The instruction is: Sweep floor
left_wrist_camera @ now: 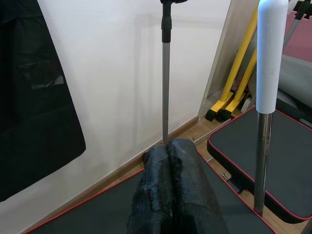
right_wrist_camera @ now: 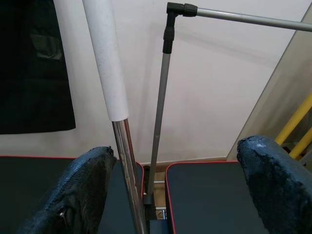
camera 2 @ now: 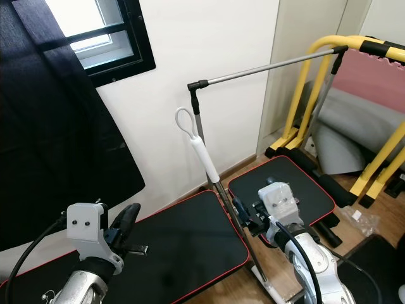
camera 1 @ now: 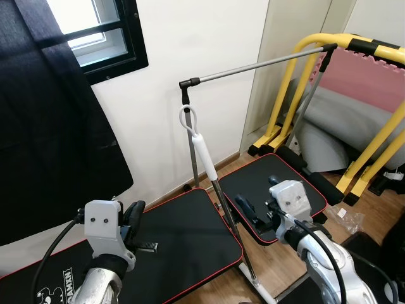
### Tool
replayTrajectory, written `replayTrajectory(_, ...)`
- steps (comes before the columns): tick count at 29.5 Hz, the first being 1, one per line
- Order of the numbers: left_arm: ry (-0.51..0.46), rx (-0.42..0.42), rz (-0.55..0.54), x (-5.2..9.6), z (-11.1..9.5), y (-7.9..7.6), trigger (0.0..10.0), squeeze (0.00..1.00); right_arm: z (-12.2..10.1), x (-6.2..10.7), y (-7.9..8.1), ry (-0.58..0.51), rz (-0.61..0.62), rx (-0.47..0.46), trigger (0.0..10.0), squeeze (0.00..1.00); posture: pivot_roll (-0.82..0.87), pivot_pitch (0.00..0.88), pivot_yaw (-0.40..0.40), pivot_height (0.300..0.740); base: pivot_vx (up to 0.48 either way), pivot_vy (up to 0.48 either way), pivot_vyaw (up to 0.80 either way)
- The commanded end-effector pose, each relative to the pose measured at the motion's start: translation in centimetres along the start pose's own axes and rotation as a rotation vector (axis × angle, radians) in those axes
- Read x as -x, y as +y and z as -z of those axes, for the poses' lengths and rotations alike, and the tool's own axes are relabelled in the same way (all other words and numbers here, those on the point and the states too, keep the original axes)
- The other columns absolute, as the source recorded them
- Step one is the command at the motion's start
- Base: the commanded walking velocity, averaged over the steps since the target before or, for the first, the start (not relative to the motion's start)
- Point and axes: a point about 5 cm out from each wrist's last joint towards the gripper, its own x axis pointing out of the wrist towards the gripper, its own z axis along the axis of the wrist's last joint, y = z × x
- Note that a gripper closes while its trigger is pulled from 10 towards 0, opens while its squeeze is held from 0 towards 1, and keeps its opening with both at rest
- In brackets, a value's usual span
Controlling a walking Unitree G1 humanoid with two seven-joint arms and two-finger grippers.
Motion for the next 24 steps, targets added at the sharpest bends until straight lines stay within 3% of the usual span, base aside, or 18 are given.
replayTrajectory(1, 0.019, 0.003, 0.046, 0.04, 0.41, -0.16, 10.0, 0.0, 0.49, -0.04, 0.09, 0.026, -0.009, -0.013, 10.0, 0.0, -0.14, 0.057, -0.011, 0.74, 0.0, 0.0, 0.0)
replayTrajectory(24, 0.018, 0.004, 0.045, 0.03, 0.38, -0.23, 10.0, 0.0, 0.49, -0.07, 0.06, 0.027, -0.009, -0.013, 10.0, 0.0, -0.15, 0.057, -0.012, 0.74, 0.0, 0.0, 0.0)
